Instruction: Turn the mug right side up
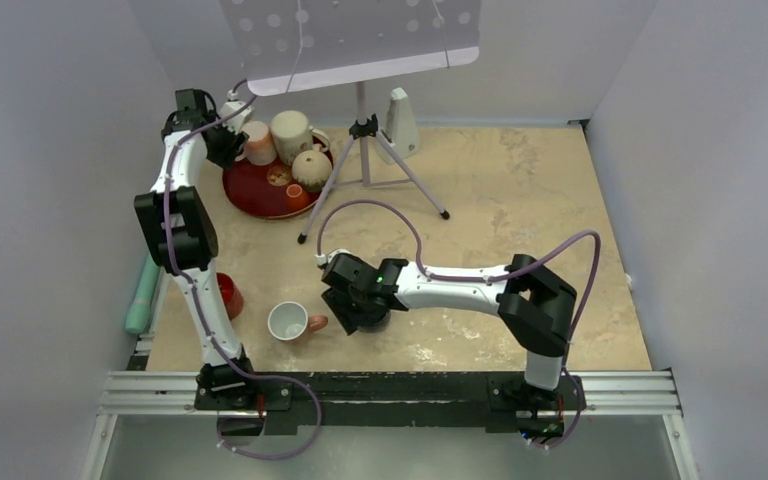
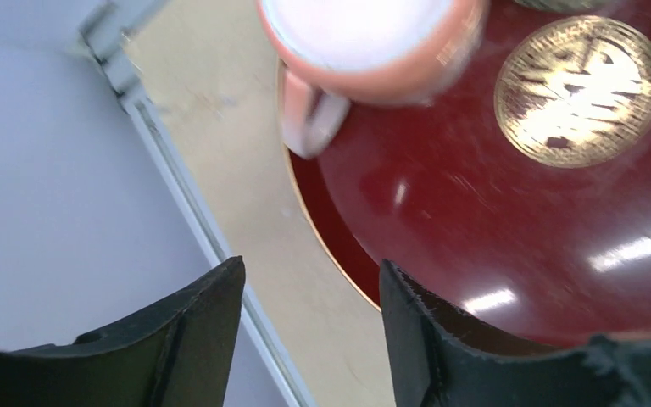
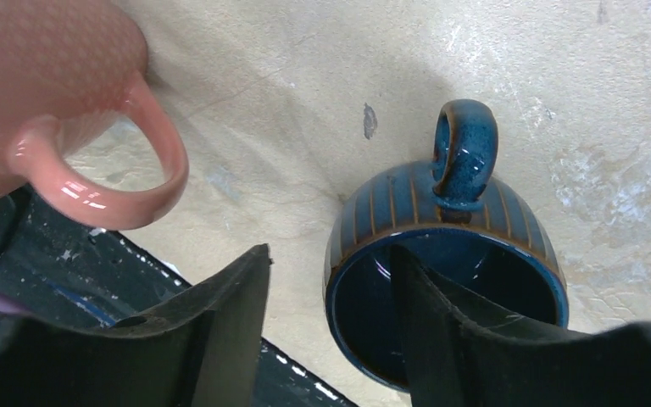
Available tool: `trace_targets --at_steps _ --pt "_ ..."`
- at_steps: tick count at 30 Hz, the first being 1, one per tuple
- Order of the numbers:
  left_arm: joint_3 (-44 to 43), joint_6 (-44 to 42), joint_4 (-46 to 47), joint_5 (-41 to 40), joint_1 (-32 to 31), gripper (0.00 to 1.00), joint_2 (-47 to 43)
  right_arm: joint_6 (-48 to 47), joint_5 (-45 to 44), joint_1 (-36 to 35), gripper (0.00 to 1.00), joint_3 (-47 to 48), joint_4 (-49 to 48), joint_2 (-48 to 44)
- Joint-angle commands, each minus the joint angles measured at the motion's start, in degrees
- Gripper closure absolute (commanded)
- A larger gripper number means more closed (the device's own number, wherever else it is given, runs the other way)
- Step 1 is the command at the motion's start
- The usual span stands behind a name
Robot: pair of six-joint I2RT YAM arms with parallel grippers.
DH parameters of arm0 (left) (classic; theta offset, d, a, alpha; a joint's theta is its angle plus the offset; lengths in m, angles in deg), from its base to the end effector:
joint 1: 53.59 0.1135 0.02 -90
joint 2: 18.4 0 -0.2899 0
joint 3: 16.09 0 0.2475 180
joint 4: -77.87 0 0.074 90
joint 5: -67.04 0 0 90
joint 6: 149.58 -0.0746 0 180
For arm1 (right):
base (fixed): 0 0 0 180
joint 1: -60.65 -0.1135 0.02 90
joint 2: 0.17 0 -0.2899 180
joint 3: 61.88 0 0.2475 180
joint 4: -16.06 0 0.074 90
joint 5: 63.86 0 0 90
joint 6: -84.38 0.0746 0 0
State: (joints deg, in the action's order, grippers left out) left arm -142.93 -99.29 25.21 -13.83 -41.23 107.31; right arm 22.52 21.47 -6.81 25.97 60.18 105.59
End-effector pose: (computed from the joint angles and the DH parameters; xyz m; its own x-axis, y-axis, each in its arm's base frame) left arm 0.5188 0.1016 0.2382 -0.6618 0.5008 -0.5579 0.4002 0.8653 0.3019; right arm 0.1604 0.3706 0.1854 -0.7258 -0.5225 -0.4475 -0.6392 0.7527 0.1578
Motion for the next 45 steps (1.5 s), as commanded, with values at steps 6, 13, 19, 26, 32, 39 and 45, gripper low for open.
trace_targets --at_steps 6,13,19,26,32,39,45 --pt "-13.4 -10.4 13.9 -1.5 -1.0 0.24 12.1 1.4 -2.7 -0.3 0.29 -1.0 -2.7 -10.8" --pt "-14.9 -20.9 14.8 -1.4 -2.4 0.21 17.1 0.6 -3.0 -0.4 0.3 2.8 0.4 -8.5" --pt "-13.7 -27.9 0.6 8.0 -2.7 0.35 14.9 -2.6 -3.9 -0.4 0.31 7.1 1.9 -6.2" --pt "-1.4 -26.9 -0.7 13.4 -2.8 0.6 5.3 -3.8 -4.9 -0.4 0.31 6.5 2.0 -6.9" --pt "1.6 -15.5 -2.9 14.9 -2.8 0.57 1.0 -4.2 -6.4 -0.4 0.31 5.3 1.6 -7.8" --pt "-3.7 -11.4 -9.6 12.3 -3.3 0.54 4.4 -4.5 -7.9 -0.4 0.31 4.4 1.4 -8.5" --pt "-2.8 -16.0 -10.0 8.0 -3.7 0.62 6.9 -4.4 -8.4 -0.4 0.31 4.4 1.5 -9.1"
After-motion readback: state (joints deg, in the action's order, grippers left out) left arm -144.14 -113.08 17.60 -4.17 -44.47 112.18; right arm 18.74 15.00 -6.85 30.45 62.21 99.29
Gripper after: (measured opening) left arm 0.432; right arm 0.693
